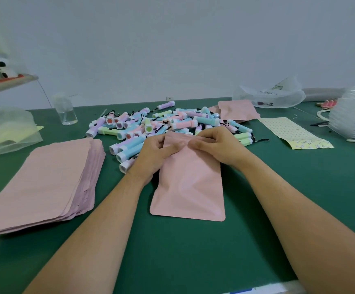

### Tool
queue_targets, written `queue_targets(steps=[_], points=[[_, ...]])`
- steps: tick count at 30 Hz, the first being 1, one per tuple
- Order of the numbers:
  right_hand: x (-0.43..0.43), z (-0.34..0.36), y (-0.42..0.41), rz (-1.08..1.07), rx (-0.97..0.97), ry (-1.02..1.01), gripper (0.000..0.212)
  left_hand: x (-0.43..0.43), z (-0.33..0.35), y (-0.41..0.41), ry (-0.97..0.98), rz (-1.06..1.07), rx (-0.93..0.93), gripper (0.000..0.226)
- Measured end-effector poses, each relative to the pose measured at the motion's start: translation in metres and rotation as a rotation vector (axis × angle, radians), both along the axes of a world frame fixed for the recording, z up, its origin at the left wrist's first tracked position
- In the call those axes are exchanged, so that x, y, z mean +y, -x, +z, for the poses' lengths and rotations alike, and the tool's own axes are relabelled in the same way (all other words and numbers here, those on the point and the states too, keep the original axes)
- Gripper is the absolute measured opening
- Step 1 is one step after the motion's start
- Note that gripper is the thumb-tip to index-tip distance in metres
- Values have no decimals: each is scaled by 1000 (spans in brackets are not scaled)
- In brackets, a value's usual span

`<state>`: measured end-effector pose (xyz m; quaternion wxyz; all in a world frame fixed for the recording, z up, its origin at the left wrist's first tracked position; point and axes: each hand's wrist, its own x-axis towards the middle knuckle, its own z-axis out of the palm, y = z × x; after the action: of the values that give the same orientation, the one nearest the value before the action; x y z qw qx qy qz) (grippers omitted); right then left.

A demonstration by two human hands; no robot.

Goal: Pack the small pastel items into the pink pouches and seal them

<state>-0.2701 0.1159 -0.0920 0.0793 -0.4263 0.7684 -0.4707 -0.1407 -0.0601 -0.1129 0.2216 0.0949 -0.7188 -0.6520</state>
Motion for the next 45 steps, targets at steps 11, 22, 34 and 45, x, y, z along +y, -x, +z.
queue_targets(steps=[11, 22, 34, 45], points=[[-7, 0, -11, -5, 186, -36, 24, -6, 0, 1, 13, -52, -15, 55], [120, -6, 79, -940, 421, -172, 51, -8, -8, 12, 42, 22, -60, 19], [181, -21, 112, -973, 136, -160, 46, -11, -12, 20, 56, 93, -133, 8], [183, -25, 112, -859, 182, -223, 26, -13, -13, 13, 100, 96, -80, 38]])
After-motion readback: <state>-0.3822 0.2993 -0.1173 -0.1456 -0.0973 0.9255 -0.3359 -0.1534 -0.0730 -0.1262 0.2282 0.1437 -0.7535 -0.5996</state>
